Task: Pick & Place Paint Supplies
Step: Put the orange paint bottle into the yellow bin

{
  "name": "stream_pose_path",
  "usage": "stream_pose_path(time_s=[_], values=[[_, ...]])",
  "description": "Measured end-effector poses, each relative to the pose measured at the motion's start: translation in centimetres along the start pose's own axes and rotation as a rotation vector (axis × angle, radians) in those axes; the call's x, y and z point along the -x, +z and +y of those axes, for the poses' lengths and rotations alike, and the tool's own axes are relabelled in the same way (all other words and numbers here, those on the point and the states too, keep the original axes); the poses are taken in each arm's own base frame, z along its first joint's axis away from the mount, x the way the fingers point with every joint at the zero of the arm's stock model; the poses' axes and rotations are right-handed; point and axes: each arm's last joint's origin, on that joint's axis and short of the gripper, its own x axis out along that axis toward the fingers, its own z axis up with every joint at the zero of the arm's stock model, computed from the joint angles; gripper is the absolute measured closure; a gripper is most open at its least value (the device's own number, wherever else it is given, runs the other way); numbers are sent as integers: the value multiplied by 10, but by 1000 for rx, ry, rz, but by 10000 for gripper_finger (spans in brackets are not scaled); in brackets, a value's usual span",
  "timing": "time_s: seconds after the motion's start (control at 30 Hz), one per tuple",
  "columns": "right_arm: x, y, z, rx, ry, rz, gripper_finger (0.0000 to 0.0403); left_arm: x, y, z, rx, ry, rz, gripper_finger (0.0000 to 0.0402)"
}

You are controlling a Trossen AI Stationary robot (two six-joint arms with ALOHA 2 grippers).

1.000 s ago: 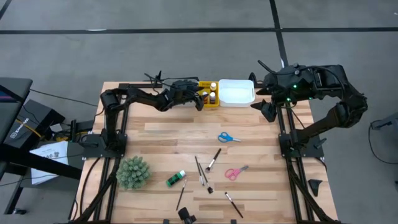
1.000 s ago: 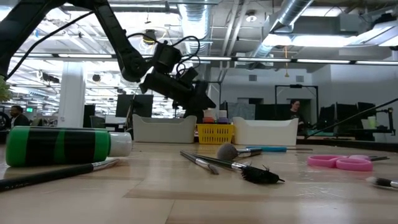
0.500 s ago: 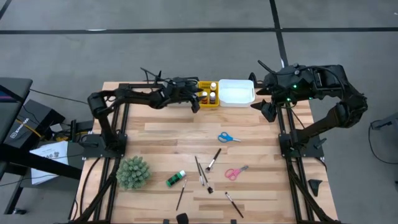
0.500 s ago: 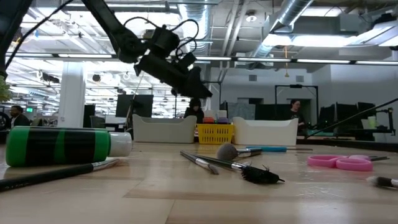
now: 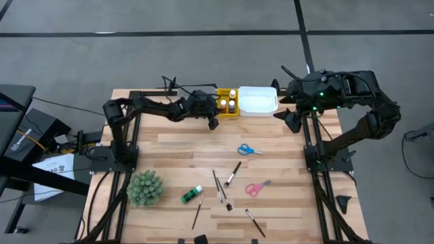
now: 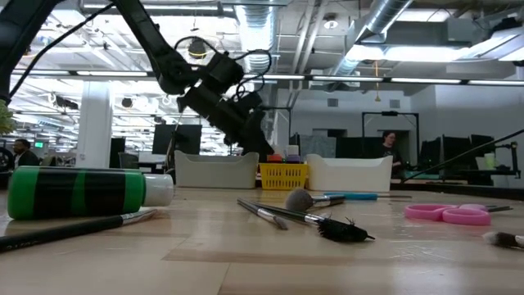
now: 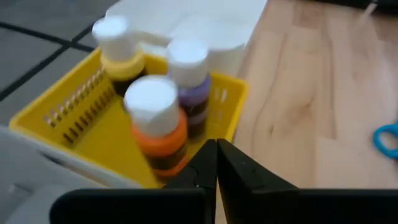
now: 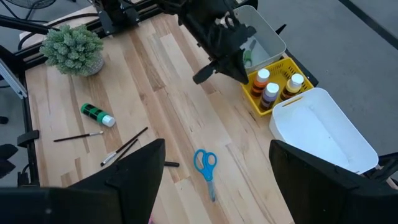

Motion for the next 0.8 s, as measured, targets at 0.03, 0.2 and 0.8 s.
stream_pose_path(time_s=[0.03,0.2,0.8], values=[[0,0,0,0,0,0,120,-2,-1,0,0,3,-5,400],[0,0,0,0,0,0,120,-5,-3,0,-2,13,-21,401],[0,0,0,20,-1,4,120,-12,-8,1,23,35,-28,401]])
